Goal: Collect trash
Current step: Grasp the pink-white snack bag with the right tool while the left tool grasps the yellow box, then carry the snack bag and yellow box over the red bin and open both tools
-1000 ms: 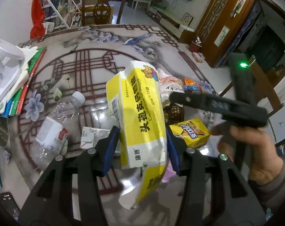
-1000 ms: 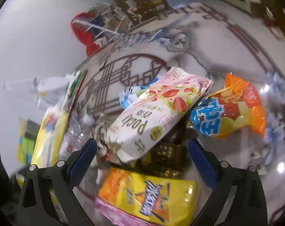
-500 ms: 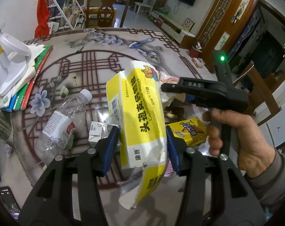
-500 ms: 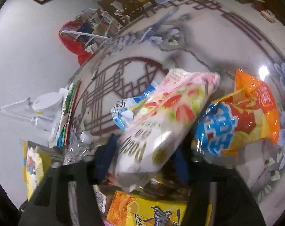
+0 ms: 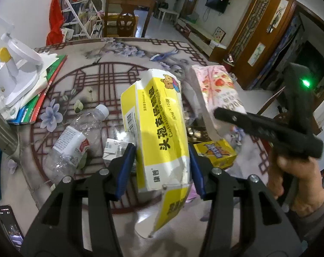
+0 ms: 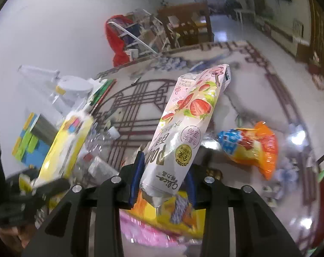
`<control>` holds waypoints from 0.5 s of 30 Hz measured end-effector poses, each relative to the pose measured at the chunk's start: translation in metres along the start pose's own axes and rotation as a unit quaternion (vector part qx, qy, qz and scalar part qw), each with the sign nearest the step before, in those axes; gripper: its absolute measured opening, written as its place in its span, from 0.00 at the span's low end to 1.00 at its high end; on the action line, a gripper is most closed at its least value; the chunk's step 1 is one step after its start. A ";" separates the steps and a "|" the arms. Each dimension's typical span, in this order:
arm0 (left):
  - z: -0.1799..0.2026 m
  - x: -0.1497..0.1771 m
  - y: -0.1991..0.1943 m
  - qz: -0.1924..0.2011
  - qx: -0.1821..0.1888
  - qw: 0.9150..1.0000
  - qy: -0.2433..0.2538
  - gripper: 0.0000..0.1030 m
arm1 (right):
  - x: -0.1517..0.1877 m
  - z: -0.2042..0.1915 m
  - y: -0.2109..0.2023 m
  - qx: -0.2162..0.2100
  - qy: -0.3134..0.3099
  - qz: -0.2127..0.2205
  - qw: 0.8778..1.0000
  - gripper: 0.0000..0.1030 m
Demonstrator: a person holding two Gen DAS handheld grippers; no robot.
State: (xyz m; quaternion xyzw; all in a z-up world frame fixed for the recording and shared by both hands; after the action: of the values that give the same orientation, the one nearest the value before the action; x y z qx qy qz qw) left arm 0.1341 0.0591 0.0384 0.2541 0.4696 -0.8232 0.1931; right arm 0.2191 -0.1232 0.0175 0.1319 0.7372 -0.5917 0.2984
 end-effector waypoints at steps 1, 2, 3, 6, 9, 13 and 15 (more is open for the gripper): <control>0.003 0.001 0.000 0.000 0.000 1.000 0.002 0.46 | 0.004 0.000 -0.008 0.004 -0.008 0.006 1.000 0.33; 0.007 0.003 -0.001 0.000 0.001 1.000 0.003 0.46 | 0.010 0.001 -0.017 0.008 -0.015 0.011 1.000 0.33; 0.010 0.004 -0.001 -0.001 0.001 1.000 0.003 0.46 | 0.015 0.004 -0.025 0.010 -0.019 0.012 1.000 0.33; 0.020 0.009 0.000 -0.005 0.005 1.000 0.005 0.46 | 0.029 0.015 -0.042 0.012 -0.021 0.014 1.000 0.33; 0.034 0.013 0.003 -0.009 0.011 1.000 0.008 0.47 | 0.042 0.028 -0.058 0.014 -0.012 0.013 1.000 0.33; 0.056 0.015 0.012 -0.019 0.019 0.999 0.024 0.47 | 0.057 0.050 -0.077 0.027 0.001 0.016 1.000 0.33; 0.069 0.014 0.020 -0.028 0.025 0.999 0.035 0.47 | 0.063 0.061 -0.085 0.037 0.006 0.021 0.999 0.33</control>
State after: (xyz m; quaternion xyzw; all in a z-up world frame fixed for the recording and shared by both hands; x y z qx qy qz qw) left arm 0.1180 -0.0115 0.0461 0.2743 0.4618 -0.8306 0.1473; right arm 0.1407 -0.2140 0.0398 0.1617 0.7137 -0.6116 0.3009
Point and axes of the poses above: each gripper's, at about its wrist camera, not at the fingertips, and y roughly the way its jaws point, z to its right, x to its underside, the point moved 1 cm from there along y, roughly the way its jaws point, and after that the axes turned 15 degrees about x, right-handed, at the moved point
